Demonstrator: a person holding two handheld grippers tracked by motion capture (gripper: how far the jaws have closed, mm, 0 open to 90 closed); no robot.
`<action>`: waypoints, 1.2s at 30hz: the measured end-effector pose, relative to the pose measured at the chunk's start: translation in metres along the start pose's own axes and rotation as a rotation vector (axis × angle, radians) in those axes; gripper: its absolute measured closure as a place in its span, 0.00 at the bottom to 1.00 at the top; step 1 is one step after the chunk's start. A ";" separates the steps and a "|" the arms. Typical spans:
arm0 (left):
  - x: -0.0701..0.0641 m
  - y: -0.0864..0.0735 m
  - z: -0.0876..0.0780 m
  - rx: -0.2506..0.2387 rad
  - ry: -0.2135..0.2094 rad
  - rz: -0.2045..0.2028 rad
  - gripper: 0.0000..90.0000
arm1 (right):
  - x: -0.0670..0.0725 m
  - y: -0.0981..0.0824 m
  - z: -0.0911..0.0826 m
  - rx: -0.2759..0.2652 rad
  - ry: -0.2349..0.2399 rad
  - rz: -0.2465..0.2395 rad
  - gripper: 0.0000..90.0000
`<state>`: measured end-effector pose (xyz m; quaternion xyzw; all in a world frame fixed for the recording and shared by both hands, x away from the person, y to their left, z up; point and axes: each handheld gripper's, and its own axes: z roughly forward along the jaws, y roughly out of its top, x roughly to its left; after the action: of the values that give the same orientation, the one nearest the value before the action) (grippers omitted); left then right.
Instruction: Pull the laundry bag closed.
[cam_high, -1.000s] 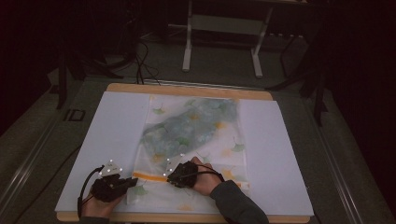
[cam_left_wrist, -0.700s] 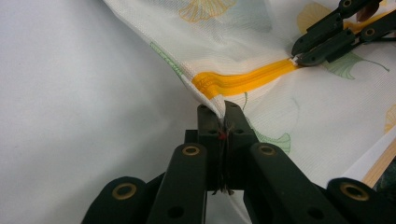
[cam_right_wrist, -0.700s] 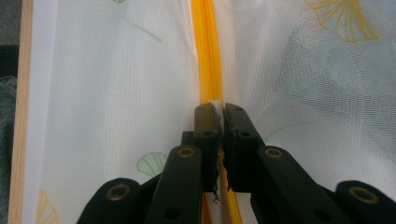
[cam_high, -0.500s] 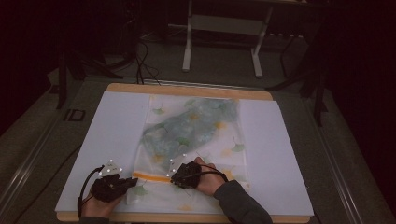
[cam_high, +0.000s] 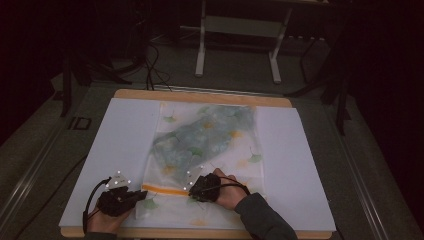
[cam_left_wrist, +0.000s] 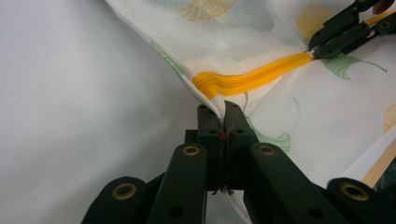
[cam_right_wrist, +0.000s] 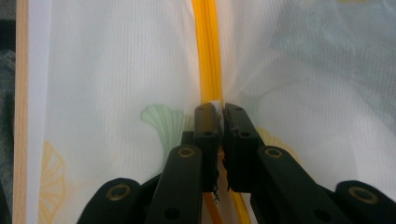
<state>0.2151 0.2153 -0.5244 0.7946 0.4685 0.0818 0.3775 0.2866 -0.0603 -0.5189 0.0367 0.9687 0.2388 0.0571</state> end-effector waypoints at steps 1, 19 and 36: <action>0.000 0.000 0.000 0.000 0.000 -0.001 0.98 | 0.000 -0.001 -0.001 0.008 -0.004 0.001 0.95; 0.001 0.000 0.000 0.001 0.000 -0.002 0.98 | 0.002 -0.018 -0.013 0.034 -0.023 0.003 0.95; 0.001 0.000 -0.001 0.002 0.002 -0.002 0.98 | -0.001 -0.035 -0.023 0.058 -0.038 0.020 0.95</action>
<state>0.2148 0.2163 -0.5243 0.7945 0.4697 0.0819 0.3761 0.2832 -0.1021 -0.5150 0.0527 0.9735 0.2104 0.0718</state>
